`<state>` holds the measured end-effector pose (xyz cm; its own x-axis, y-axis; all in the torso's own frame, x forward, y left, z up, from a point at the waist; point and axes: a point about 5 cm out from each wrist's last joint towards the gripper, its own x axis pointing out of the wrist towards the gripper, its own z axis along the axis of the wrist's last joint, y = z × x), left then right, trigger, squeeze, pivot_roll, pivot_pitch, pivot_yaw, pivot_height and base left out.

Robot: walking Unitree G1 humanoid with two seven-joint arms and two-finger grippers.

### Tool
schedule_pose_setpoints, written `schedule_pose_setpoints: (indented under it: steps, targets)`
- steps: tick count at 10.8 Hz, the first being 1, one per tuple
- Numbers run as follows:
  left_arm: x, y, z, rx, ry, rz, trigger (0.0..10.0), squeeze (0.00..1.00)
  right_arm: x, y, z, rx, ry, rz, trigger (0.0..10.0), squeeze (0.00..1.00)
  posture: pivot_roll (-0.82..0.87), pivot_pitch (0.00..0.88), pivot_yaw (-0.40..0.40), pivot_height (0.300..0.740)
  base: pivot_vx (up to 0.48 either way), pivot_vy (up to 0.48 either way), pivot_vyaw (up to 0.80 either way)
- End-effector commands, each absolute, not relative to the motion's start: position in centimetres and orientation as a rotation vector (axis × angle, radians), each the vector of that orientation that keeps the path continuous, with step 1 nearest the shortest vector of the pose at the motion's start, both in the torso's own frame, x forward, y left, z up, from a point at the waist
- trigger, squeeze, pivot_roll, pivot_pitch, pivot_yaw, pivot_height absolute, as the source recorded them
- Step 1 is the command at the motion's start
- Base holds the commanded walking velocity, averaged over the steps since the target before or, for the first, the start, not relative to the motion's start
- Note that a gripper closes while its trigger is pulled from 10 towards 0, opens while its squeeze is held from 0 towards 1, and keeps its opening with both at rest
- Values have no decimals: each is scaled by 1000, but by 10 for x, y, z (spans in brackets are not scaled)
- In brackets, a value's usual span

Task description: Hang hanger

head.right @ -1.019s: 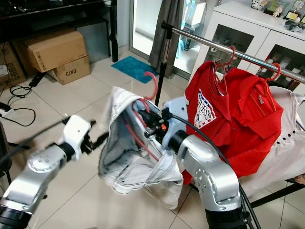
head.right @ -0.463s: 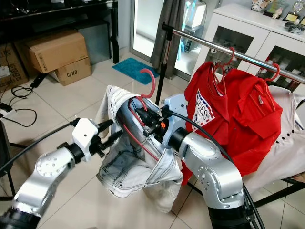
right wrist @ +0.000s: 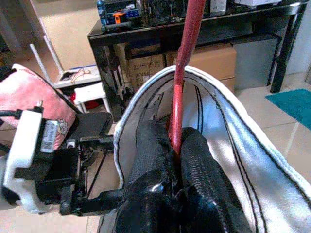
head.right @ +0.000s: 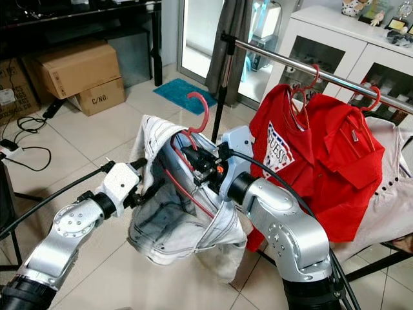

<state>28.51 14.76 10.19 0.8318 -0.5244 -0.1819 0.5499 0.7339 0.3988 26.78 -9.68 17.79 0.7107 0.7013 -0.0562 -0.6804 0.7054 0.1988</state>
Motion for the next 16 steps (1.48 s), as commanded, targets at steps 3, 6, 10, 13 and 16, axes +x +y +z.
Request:
schedule_pose_setpoints:
  steps: [3,6,10,13,16]
  targets:
    - [292,157,103,422,76,-524,0,0,271,-102,199,180,33,760,0,0,-82,0,-93,740,0,0,0]
    - [286,164,97,398,123,-509,0,0,273,-104,198,180,34,754,0,0,-78,0,-93,740,0,0,0]
    - [285,181,108,356,99,-467,0,0,275,-105,195,164,43,745,0,0,-75,0,-92,740,0,0,0]
    - [284,181,118,303,59,-503,0,0,277,-106,194,156,50,730,0,0,-78,0,-88,740,0,0,0]
    - [284,181,127,189,39,-503,0,0,279,-109,191,141,59,709,0,0,-77,0,-89,740,0,0,0]
